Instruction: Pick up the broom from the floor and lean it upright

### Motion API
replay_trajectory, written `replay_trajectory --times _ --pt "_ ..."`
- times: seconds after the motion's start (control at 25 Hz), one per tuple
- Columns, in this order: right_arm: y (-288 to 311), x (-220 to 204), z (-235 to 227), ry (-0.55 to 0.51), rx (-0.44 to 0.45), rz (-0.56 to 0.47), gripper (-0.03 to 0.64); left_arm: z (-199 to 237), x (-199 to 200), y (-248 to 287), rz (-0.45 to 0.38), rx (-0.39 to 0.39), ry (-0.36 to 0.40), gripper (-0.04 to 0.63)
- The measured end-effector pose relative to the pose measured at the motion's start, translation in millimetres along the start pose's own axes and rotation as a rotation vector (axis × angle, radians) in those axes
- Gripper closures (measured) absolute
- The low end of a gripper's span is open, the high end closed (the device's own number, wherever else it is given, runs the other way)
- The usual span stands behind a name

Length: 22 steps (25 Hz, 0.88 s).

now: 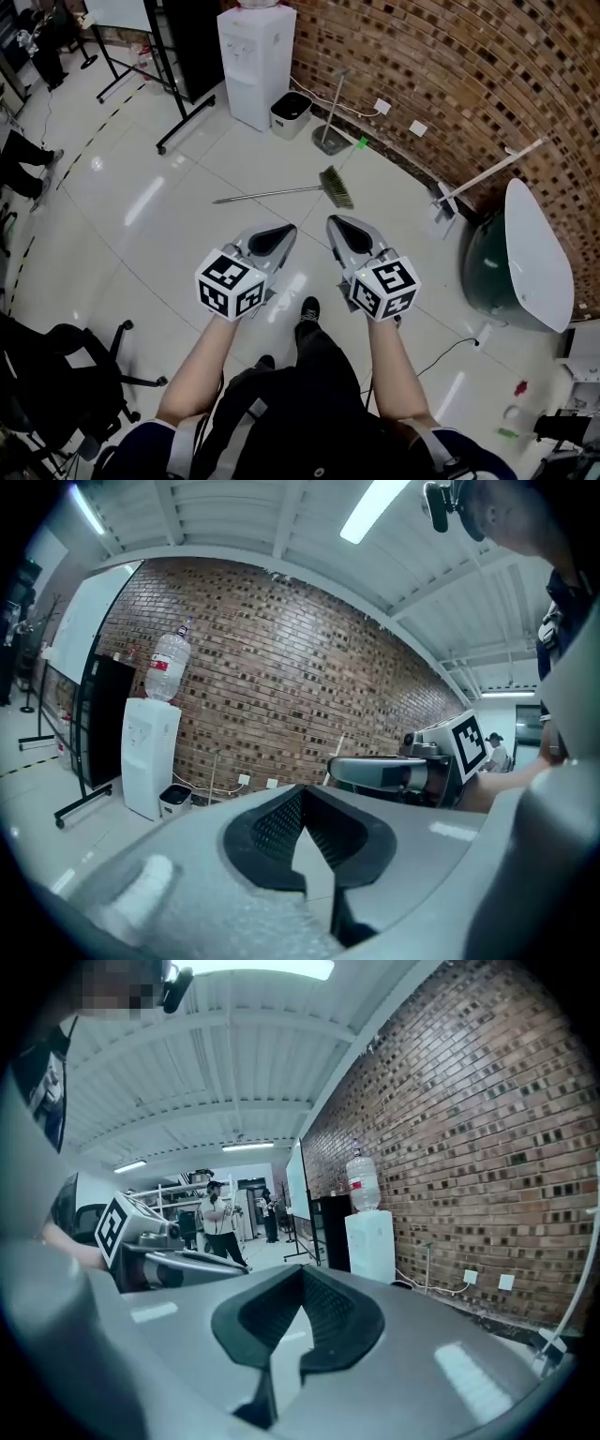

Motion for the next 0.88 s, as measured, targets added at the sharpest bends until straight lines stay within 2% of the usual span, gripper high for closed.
replay_trajectory --times 0.24,0.4,0.68,0.88 --pt "58 20 -70 -0.048 0.126 0.04 0.614 48 29 60 0.024 0.124 -0.03 0.598" --pt "103 33 -91 -0.087 0.193 0.066 0.614 88 37 75 0.031 0.195 -0.064 0.598" --pt "190 31 -106 -0.144 0.248 0.155 0.614 174 23 89 0.011 0.25 -0.148 0.598" --pt "279 34 -116 -0.201 0.28 0.217 0.614 263 17 104 -0.009 0.268 -0.171 0.598"
Point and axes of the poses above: the fingertips, and each gripper's own axes: y forward along the fingers, z to its left, x out of its top, the point moved 2 cm from there along -y, backward along the fingers, and after that the axes turned 9 degrees about z, right-handed, at the moved point
